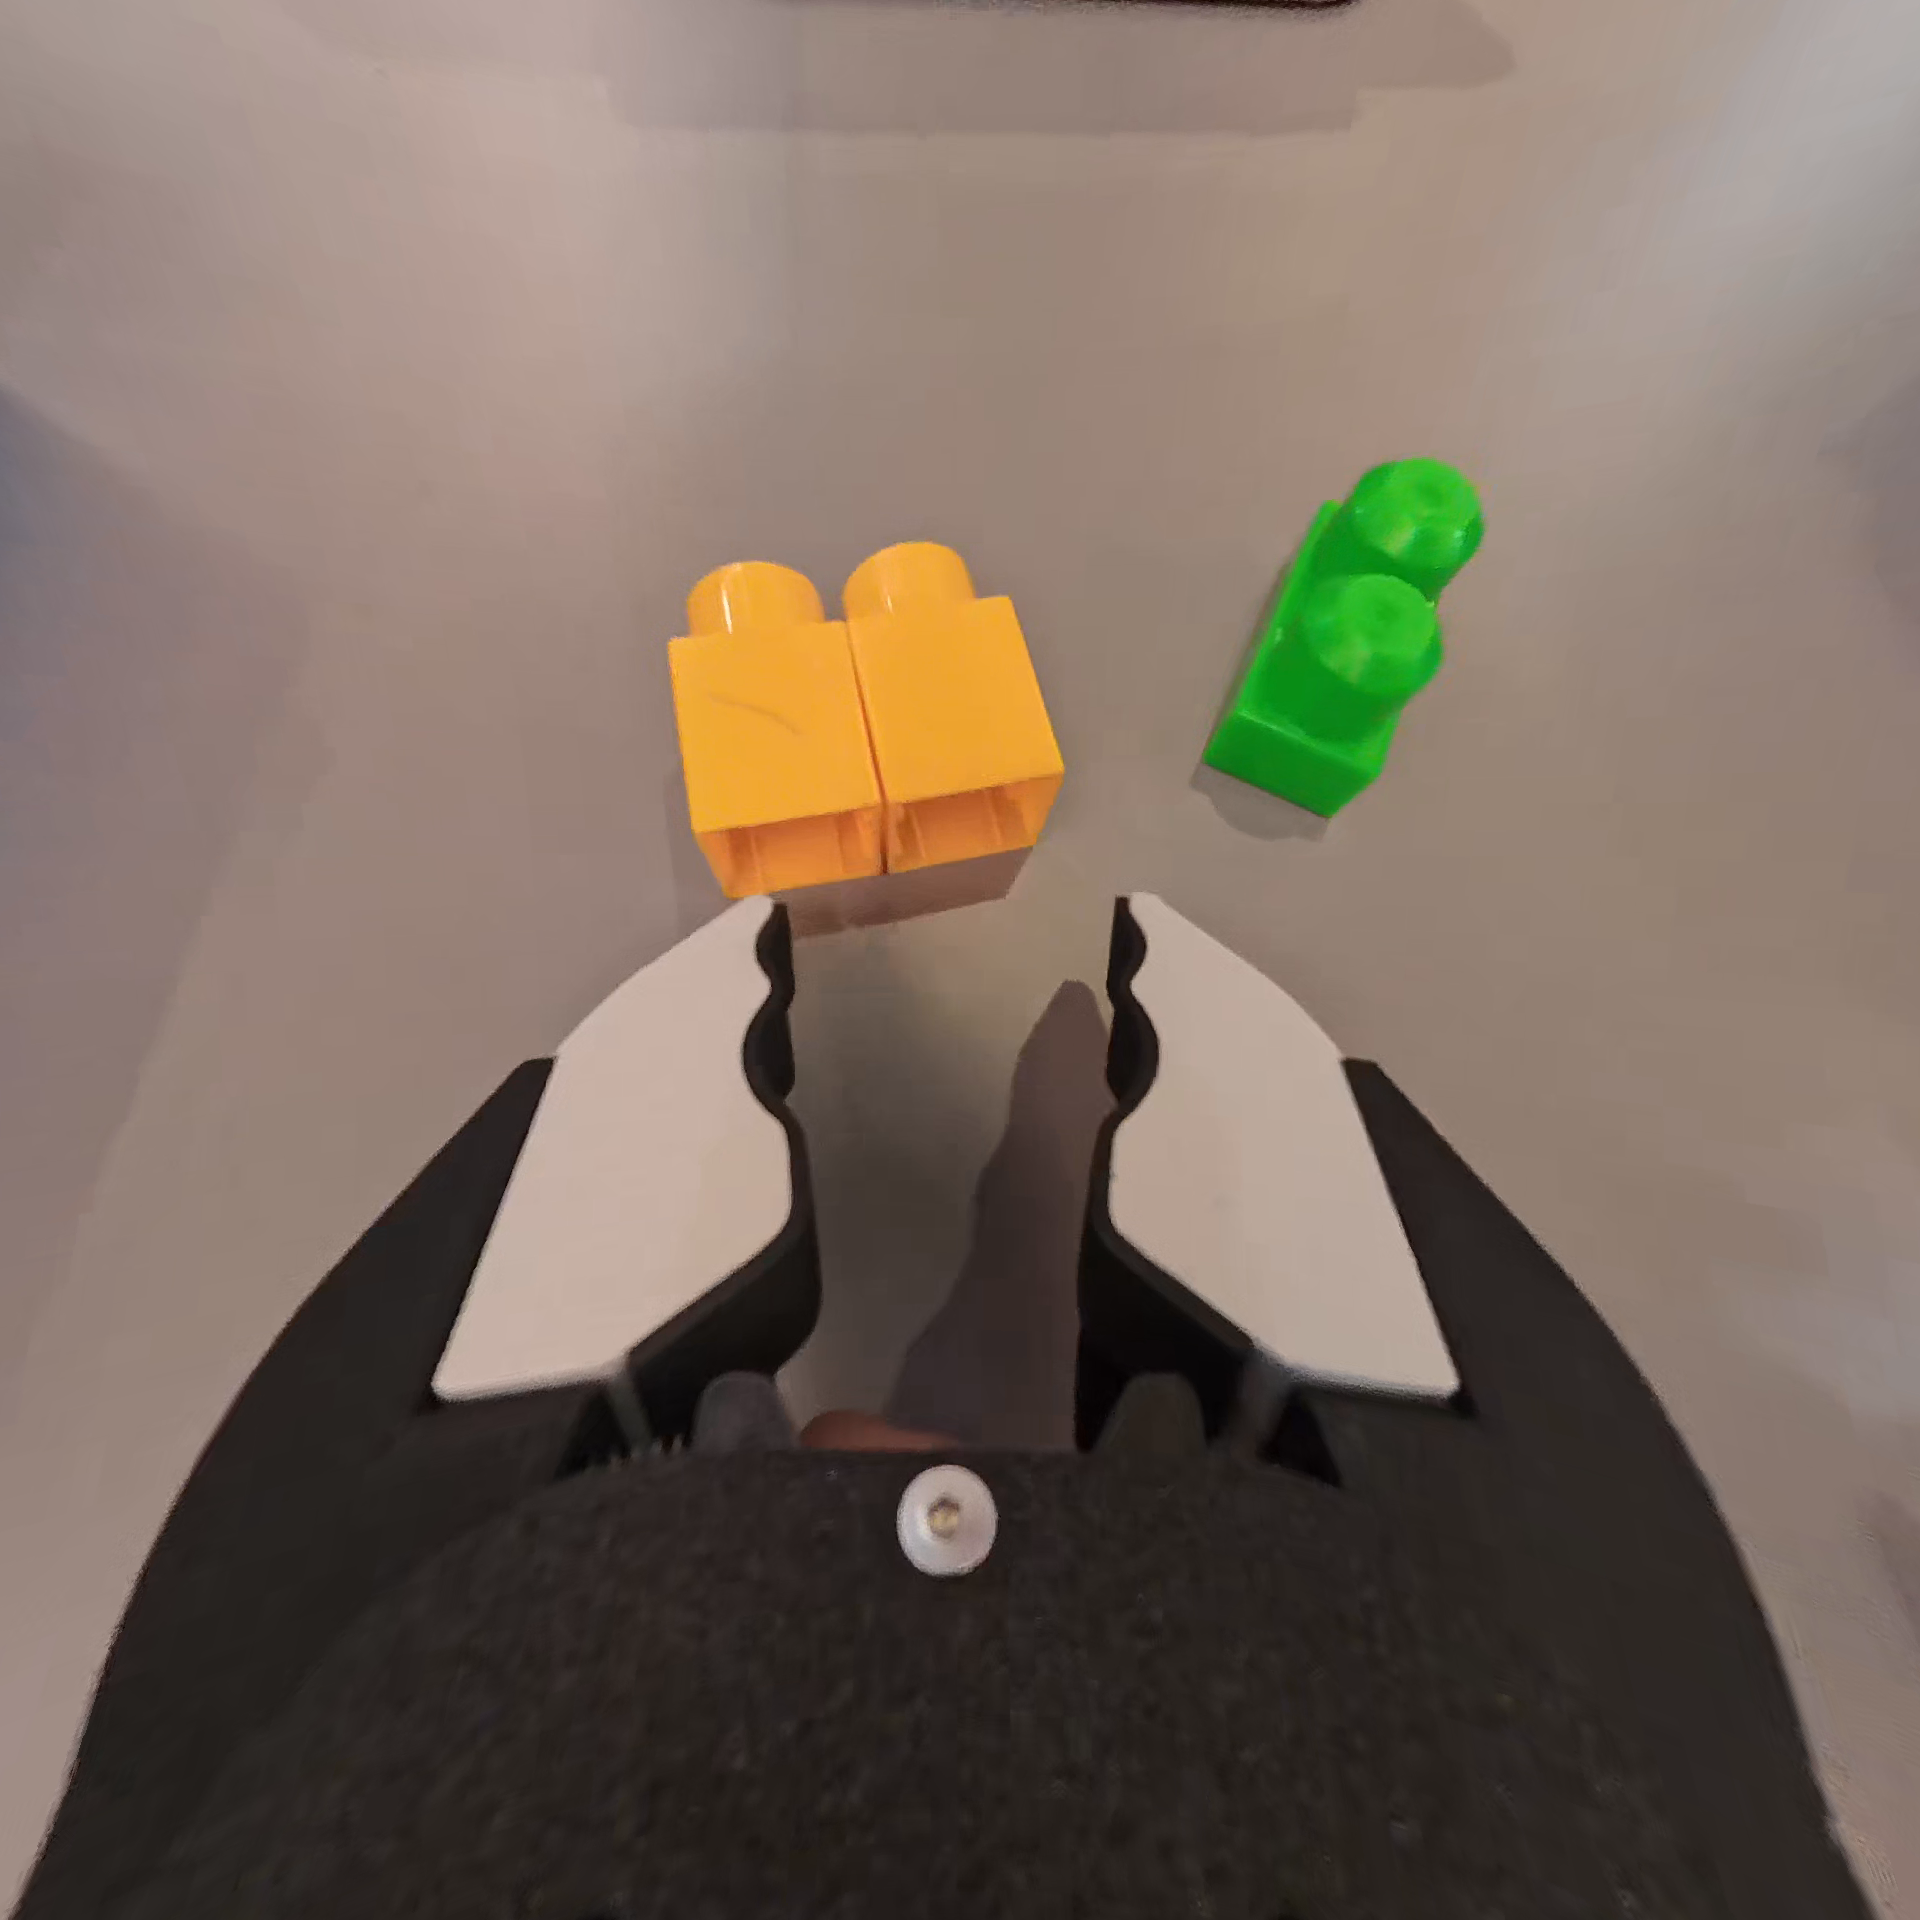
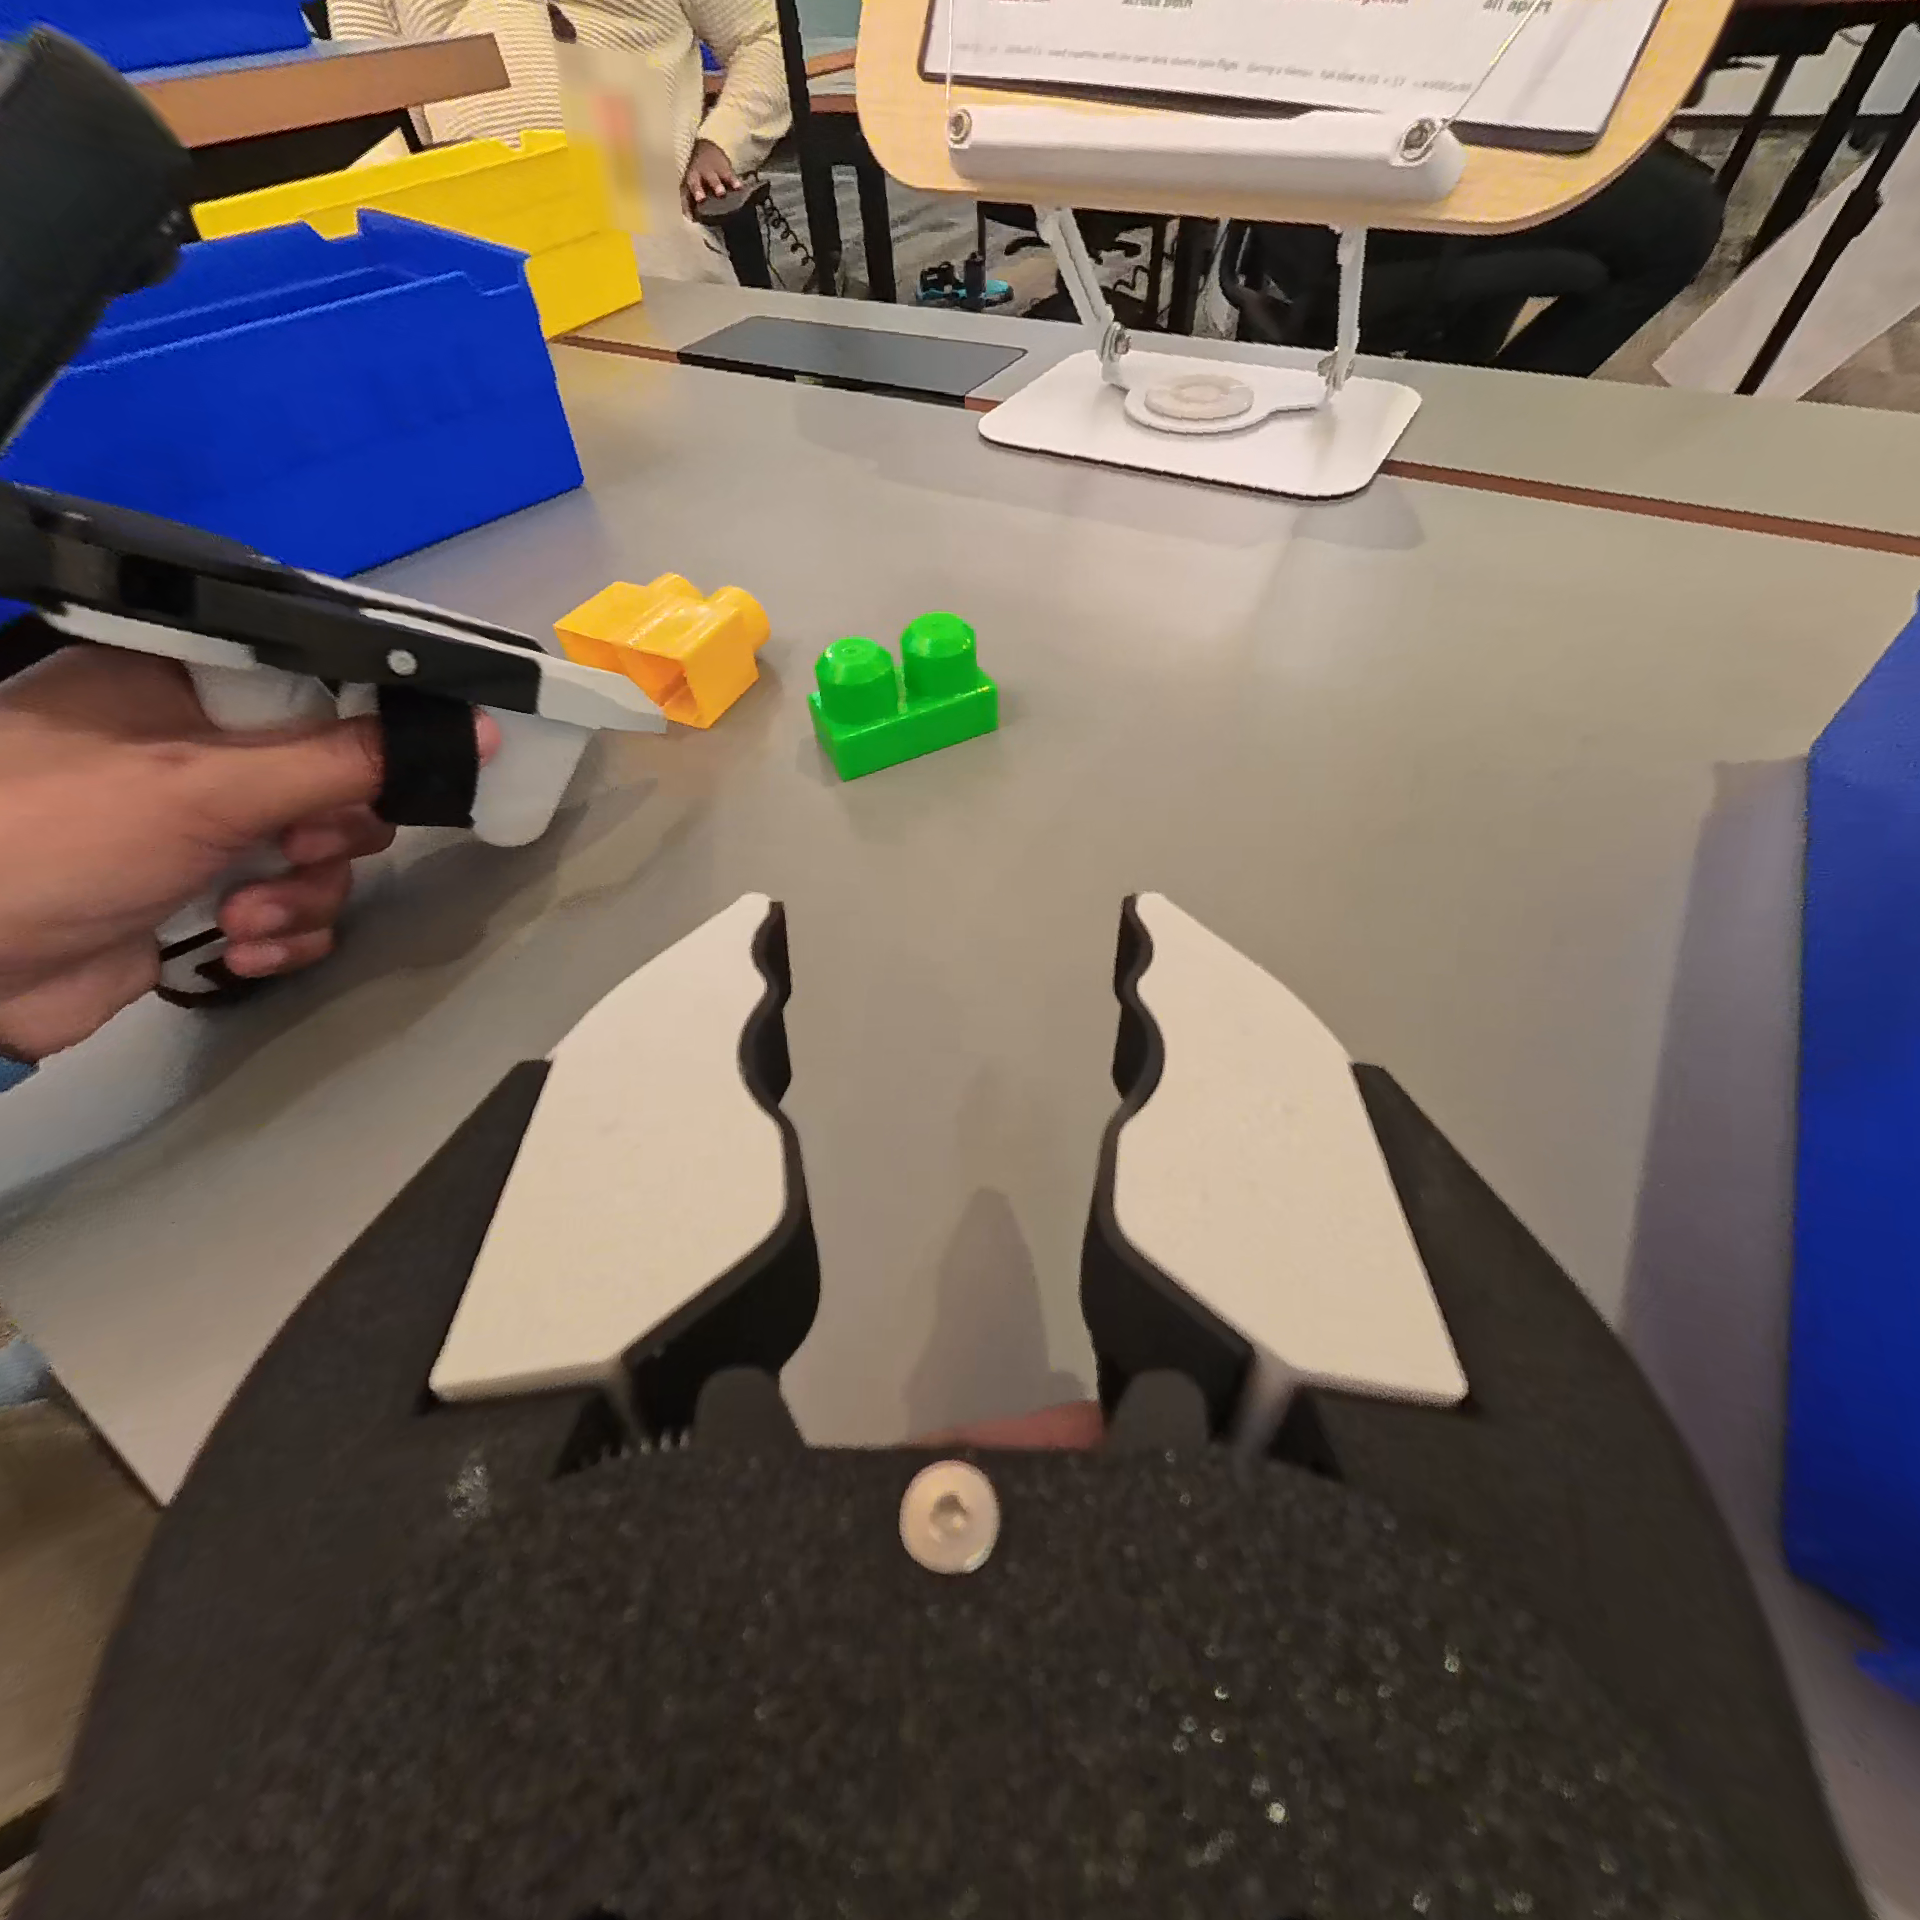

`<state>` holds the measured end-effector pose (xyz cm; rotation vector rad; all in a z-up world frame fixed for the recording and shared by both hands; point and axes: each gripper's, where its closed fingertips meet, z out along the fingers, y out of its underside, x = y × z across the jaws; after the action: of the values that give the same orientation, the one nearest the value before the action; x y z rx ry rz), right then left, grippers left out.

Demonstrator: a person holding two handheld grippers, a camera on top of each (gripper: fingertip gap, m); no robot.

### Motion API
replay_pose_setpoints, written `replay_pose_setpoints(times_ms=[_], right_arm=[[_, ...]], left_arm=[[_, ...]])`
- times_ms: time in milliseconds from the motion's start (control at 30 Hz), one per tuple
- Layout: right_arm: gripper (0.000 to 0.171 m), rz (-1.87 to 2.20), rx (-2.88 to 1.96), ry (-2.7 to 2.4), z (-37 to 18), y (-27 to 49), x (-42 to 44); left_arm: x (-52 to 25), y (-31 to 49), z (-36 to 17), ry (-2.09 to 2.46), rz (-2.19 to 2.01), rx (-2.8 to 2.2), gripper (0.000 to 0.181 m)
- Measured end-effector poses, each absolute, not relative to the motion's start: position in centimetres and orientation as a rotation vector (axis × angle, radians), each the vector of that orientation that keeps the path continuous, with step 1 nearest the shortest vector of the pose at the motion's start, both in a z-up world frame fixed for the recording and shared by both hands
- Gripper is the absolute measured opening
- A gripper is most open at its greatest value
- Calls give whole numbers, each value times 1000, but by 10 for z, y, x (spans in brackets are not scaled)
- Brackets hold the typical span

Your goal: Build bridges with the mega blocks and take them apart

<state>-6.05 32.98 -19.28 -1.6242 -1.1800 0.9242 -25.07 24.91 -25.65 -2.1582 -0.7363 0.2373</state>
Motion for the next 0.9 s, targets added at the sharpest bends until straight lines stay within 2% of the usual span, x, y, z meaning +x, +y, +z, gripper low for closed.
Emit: replay_pose_setpoints(times_ms=[267,567,900], right_arm=[[60,919,-1635,-1170,-195,337,-58],[60,922,-1649,-1172,-198,340,-57],[60,927,-1662,-1166,-199,344,-54]], left_arm=[[-258,252,-265,-750,250,-2220,62],[-270,252,-252,-774,336,-2162,105],[-291,277,-264,-836,275,-2225,107]])
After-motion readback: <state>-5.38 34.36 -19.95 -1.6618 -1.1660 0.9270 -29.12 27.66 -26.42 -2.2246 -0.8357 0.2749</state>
